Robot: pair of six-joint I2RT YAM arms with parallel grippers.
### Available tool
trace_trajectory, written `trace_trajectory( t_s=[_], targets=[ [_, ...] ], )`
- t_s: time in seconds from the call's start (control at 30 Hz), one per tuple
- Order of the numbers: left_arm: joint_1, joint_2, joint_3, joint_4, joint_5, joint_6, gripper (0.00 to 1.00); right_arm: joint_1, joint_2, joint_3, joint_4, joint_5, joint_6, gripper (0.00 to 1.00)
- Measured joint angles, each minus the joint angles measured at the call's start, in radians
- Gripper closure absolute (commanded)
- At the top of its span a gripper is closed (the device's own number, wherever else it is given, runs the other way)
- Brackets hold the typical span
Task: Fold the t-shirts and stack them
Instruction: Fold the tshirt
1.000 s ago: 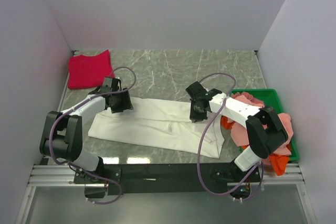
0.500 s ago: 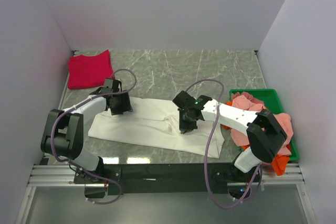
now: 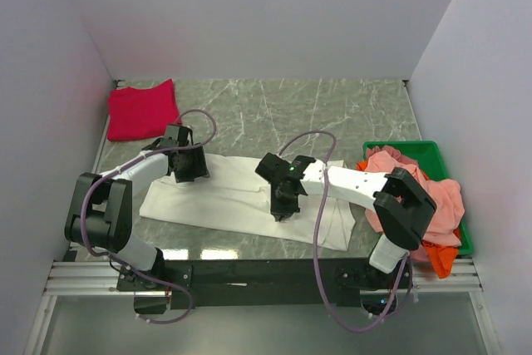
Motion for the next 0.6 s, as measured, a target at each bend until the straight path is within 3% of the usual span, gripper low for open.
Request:
trace_trajectory(
  t_s=[0.13, 0.17, 0.27, 0.43, 0.6],
  targets=[
    [0.000, 0.000, 0.000, 0.000, 0.000, 0.000, 0.38, 0.024, 0.008, 0.013, -0.012, 0.000, 0.014, 0.87],
    [0.000, 0.000, 0.000, 0.000, 0.000, 0.000, 0.38, 0.030, 0.009, 0.016, -0.014, 0.000, 0.016, 0.76],
    [0.000, 0.002, 0.000, 0.001, 0.000, 0.000, 0.38, 0.050, 0.011, 0.035, -0.028, -0.003, 0.017, 0.61],
    [0.005, 0.014, 0.000, 0.000, -0.002, 0.000, 0.38, 0.072, 0.009, 0.072, -0.055, -0.003, 0.016, 0.49],
    [0.011, 0.017, 0.001, 0.001, -0.012, 0.000, 0.38, 0.050, -0.053, 0.068, -0.089, 0.034, 0.017, 0.46]
  ],
)
